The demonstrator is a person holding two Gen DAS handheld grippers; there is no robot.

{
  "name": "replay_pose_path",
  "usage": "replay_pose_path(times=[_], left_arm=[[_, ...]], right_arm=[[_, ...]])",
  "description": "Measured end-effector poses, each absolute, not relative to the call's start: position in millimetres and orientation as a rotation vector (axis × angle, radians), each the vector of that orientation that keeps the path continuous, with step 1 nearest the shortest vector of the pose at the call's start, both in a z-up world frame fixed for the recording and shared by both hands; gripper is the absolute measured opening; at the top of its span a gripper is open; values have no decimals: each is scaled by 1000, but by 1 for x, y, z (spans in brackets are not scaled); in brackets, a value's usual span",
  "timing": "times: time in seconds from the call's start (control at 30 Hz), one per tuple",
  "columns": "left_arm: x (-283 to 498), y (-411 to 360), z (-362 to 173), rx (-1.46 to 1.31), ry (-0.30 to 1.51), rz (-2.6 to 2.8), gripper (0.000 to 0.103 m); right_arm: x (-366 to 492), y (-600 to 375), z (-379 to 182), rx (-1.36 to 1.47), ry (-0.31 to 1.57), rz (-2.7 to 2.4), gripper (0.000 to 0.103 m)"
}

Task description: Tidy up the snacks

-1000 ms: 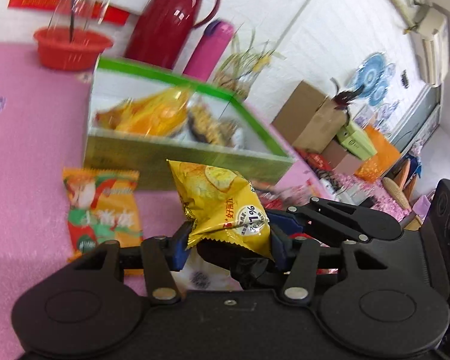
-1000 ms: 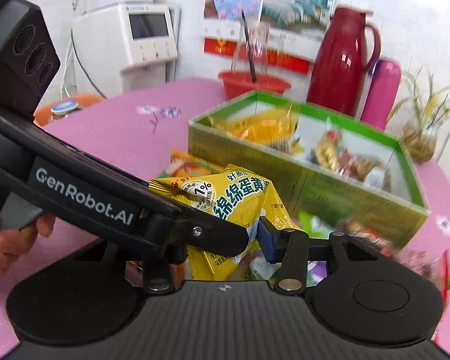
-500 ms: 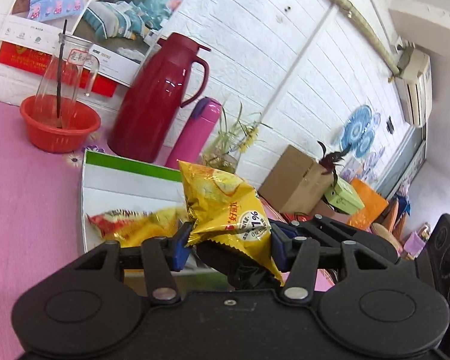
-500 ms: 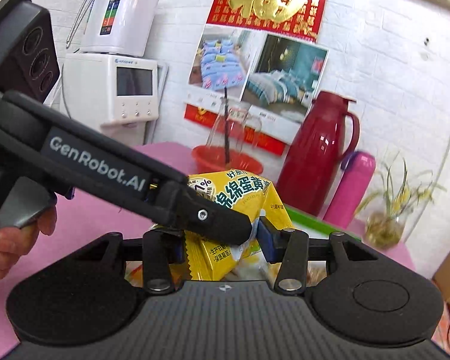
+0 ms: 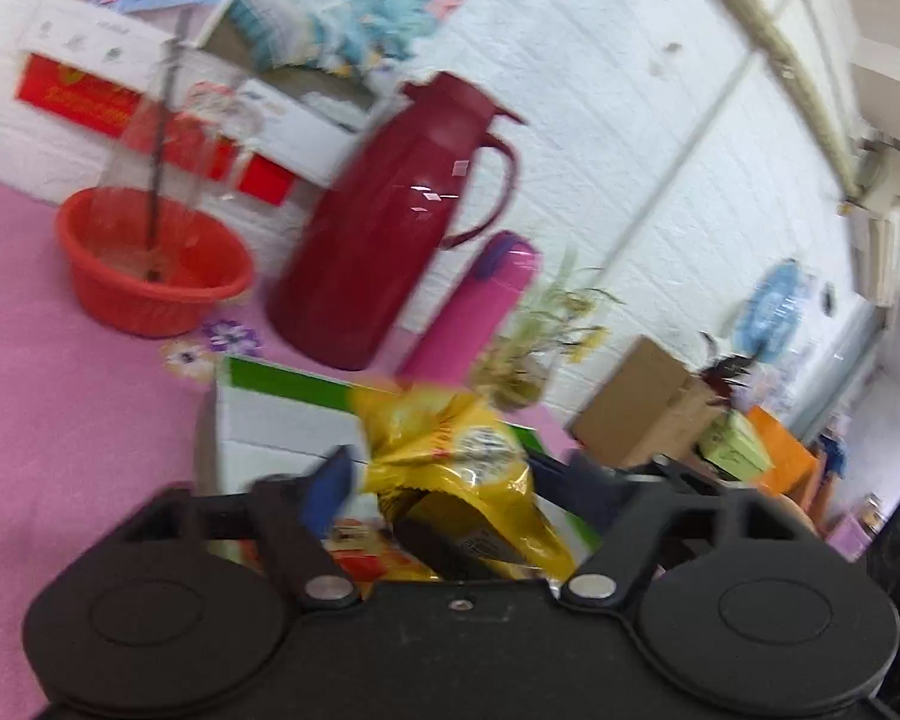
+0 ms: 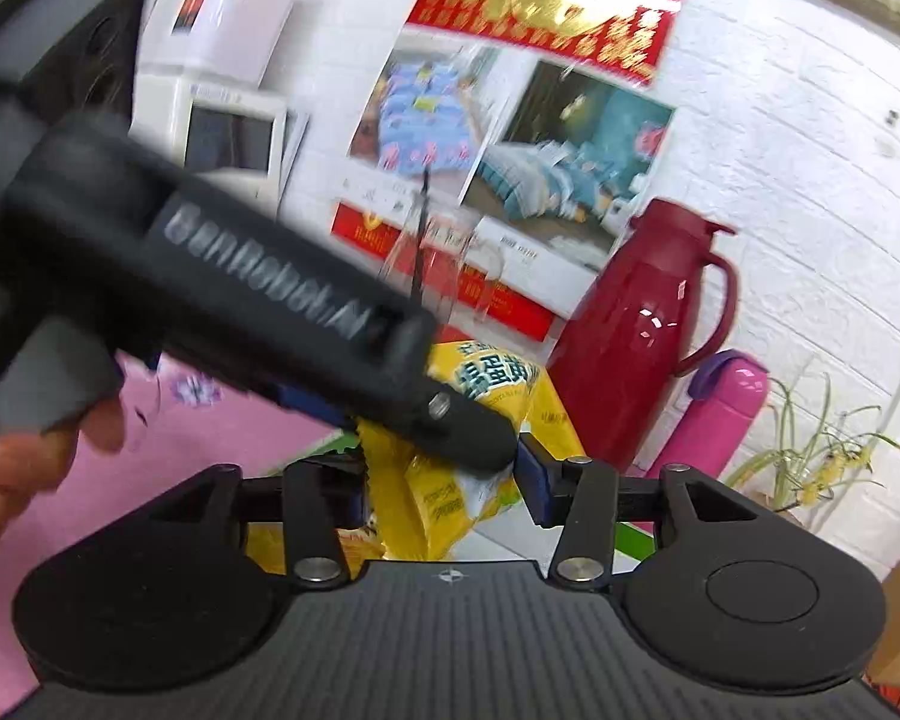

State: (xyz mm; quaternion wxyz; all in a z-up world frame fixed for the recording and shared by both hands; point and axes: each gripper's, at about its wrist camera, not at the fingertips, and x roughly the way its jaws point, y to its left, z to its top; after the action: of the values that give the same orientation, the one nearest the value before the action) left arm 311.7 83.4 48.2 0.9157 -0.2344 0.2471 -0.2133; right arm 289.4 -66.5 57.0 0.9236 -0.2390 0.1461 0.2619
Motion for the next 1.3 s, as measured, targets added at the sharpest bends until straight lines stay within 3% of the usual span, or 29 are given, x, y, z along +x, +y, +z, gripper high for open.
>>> replay_pose_path(times=[0.03, 0.17, 0.5, 0.97, 1.1, 1.3], left_arm=[[311, 86, 44, -478, 503, -403, 75], [308, 93, 35, -425, 521, -360, 77], [266, 87, 47, -384, 521, -375, 77], [163, 66, 146, -247, 461, -442, 79], [127, 55, 129, -203, 465, -478, 78], [93, 47, 73, -198, 610, -500, 77]], right_arm=[[291, -62, 49, -528, 314, 538, 103], [284, -60, 34, -575, 306, 533, 103], [265, -88, 64, -365, 363, 498, 103], [204, -137, 145, -23, 508, 579, 103], [170, -154, 149, -69, 540, 615, 103], [124, -198, 129, -80, 586, 613, 103]])
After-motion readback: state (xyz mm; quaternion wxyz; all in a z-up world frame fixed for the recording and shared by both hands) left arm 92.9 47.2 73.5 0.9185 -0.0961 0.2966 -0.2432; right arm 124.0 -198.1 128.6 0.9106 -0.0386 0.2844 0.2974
